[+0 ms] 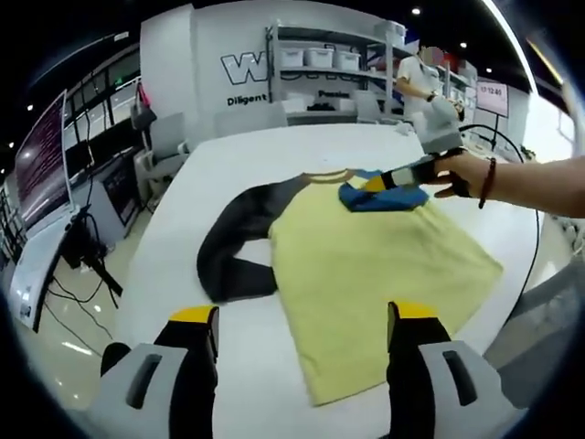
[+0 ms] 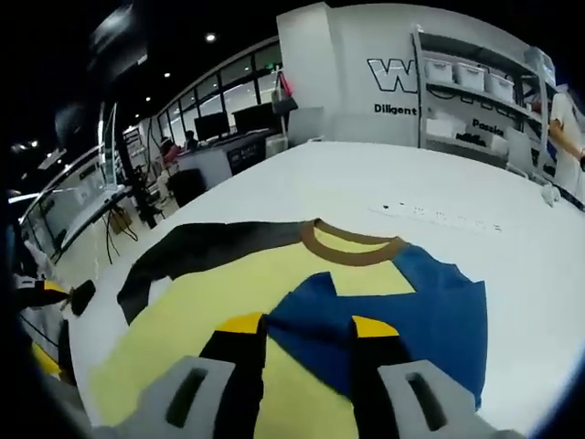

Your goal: Fold the garment on the visible template until the final outline fits inside the template.

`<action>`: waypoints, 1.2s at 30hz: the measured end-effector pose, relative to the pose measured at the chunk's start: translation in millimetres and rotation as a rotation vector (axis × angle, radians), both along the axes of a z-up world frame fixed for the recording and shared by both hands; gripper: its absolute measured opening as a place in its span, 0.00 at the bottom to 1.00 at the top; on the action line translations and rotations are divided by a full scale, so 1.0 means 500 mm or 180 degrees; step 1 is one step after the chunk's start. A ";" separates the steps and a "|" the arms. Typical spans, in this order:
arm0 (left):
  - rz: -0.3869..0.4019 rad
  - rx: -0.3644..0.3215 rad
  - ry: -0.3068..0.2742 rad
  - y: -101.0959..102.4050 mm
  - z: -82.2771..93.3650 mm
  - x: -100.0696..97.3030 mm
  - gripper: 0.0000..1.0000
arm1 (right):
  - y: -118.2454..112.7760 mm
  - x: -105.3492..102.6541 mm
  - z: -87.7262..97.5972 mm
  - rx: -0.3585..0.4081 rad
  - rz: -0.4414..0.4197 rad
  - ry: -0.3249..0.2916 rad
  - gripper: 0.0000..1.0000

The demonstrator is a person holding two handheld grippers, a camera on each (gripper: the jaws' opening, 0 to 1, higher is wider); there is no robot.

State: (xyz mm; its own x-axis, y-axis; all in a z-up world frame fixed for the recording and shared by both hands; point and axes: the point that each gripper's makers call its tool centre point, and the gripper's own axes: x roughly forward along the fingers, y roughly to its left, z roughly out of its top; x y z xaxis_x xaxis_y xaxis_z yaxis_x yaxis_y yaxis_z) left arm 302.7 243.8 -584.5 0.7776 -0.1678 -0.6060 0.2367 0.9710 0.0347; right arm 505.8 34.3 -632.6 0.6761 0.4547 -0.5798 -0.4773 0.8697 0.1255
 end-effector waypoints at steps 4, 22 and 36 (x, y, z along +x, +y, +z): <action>-0.0037 0.0026 0.0004 0.000 0.002 -0.001 0.74 | -0.017 -0.002 -0.023 -0.0139 0.0232 -0.0029 0.28; 0.0010 0.0072 -0.0017 0.017 0.006 -0.004 0.71 | -0.006 0.014 -0.046 -0.0636 0.1131 -0.0388 0.00; -0.0012 0.0070 -0.0059 0.014 0.006 -0.006 0.70 | 0.129 -0.050 0.012 0.0113 0.1341 0.0210 0.00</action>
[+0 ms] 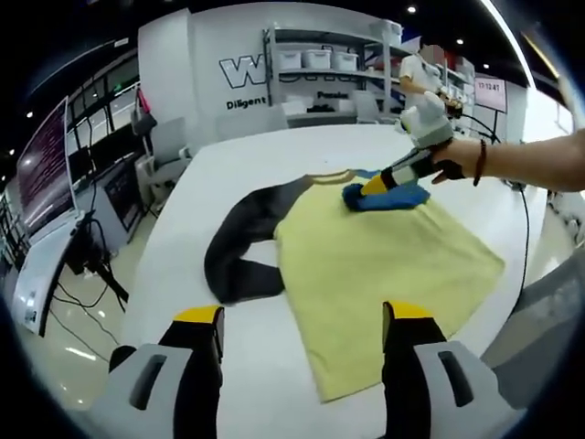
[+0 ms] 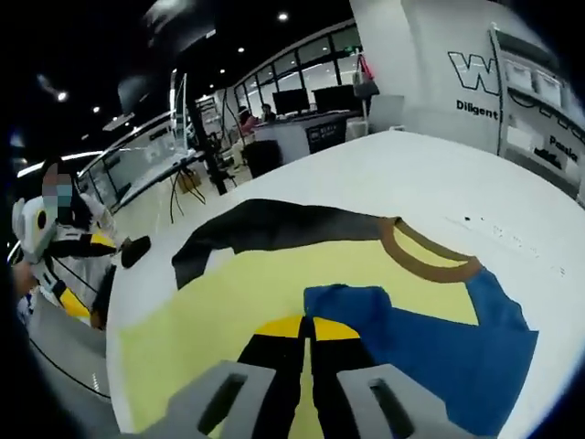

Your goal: Fold the garment on the visible template until the final outline fits inside the template.

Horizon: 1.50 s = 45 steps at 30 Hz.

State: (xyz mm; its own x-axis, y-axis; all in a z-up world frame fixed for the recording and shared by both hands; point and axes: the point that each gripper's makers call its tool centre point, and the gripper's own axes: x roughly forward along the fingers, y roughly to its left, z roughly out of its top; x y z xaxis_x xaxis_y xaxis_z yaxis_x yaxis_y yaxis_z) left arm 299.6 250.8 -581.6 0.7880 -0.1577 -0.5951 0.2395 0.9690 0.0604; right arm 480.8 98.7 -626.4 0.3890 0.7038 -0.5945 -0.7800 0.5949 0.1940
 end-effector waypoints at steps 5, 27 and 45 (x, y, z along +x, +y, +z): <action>0.0003 -0.0035 -0.0020 0.002 0.002 -0.001 0.70 | 0.046 -0.003 -0.007 0.0011 0.0011 0.0074 0.00; 0.0022 -0.0052 -0.0021 0.008 0.001 -0.003 0.76 | 0.061 0.009 -0.002 0.0081 -0.0185 -0.0138 0.25; 0.0004 -0.0125 -0.0037 0.005 0.015 -0.006 0.73 | 0.046 -0.060 -0.090 -0.0693 0.0157 -0.0575 0.10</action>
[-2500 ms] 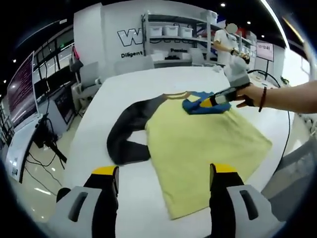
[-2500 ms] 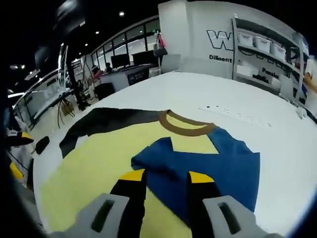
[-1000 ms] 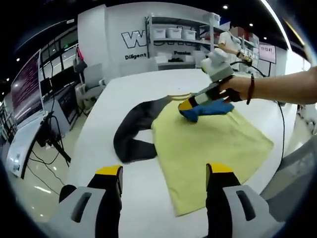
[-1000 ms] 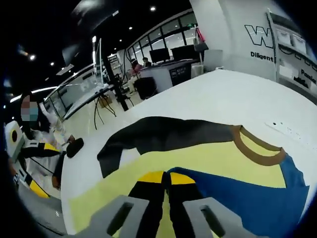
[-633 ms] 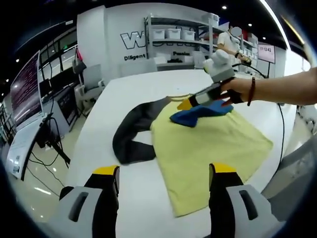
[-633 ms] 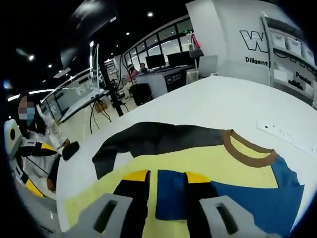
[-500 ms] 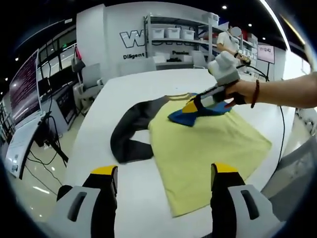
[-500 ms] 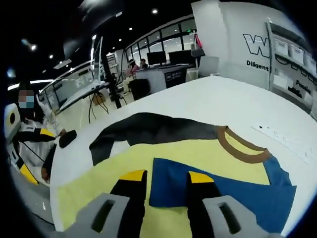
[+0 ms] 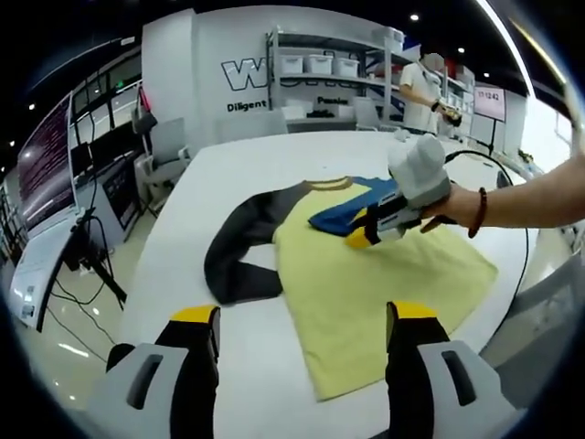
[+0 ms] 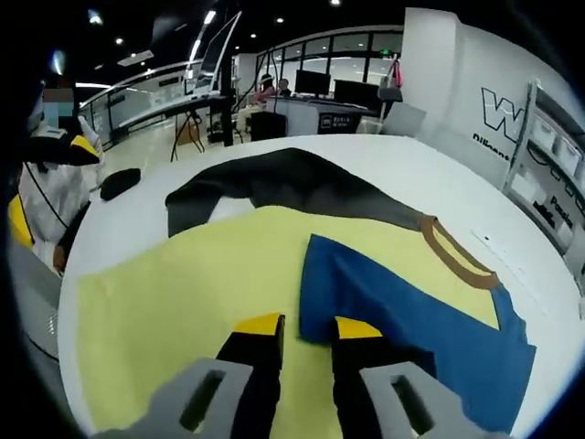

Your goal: Fold the garment on the visible template until the final outline fits inside the template.

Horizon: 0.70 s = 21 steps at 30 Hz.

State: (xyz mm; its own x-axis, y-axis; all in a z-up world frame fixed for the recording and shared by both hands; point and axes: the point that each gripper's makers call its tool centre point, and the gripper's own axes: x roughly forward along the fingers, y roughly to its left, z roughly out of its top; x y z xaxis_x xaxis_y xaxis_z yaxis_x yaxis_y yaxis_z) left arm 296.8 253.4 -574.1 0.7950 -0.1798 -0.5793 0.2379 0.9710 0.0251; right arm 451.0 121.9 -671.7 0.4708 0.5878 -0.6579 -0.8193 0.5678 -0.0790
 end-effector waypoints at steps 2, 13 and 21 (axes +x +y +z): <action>0.0000 0.0010 0.0013 0.001 -0.002 -0.002 0.73 | -0.004 0.005 0.000 0.0003 -0.0036 0.0014 0.08; -0.0031 0.0029 0.0037 0.001 -0.005 -0.004 0.71 | 0.015 -0.002 0.010 0.0097 -0.0154 0.0117 0.00; -0.0052 0.0061 0.0065 0.003 -0.010 -0.009 0.71 | 0.065 -0.013 0.019 0.0207 -0.0347 0.0268 0.00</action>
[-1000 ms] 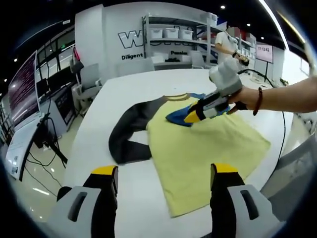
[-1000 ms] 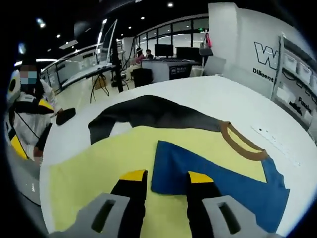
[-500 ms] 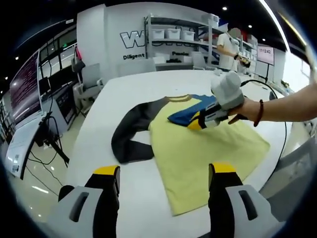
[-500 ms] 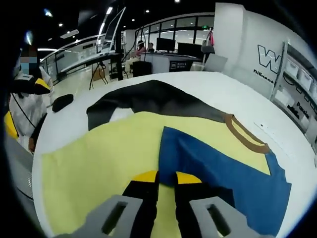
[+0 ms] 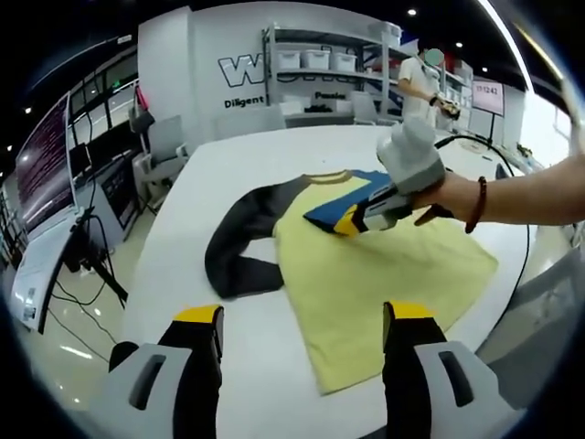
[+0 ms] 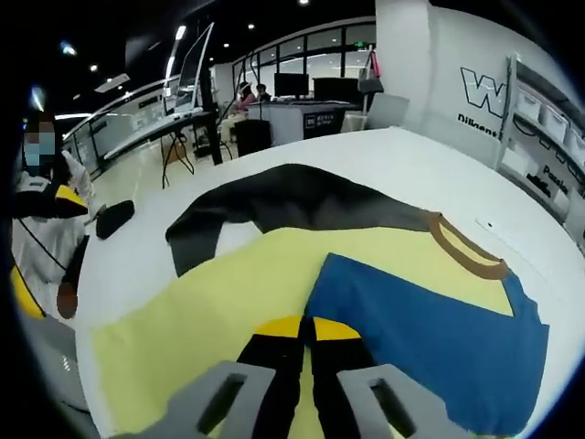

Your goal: Fold the garment on the visible template until the final outline fits inside the template.

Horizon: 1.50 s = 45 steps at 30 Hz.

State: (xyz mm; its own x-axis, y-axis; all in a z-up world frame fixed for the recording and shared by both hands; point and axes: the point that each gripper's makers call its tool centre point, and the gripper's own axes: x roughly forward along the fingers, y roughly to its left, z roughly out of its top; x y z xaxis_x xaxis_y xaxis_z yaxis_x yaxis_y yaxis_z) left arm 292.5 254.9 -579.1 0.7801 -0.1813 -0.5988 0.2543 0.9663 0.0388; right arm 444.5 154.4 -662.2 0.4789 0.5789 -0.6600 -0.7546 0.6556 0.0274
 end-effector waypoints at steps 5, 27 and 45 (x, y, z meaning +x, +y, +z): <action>0.0005 0.0018 0.0024 0.006 -0.003 -0.003 0.70 | 0.006 0.002 -0.007 -0.0007 -0.0164 0.0114 0.00; 0.0440 0.0068 0.0133 0.100 -0.027 0.054 0.66 | -0.028 0.008 0.079 0.0589 -0.0405 -0.0044 0.40; 0.0426 0.0043 0.0138 0.095 -0.030 0.069 0.72 | -0.393 0.095 0.058 0.0359 -0.1707 -0.0061 0.48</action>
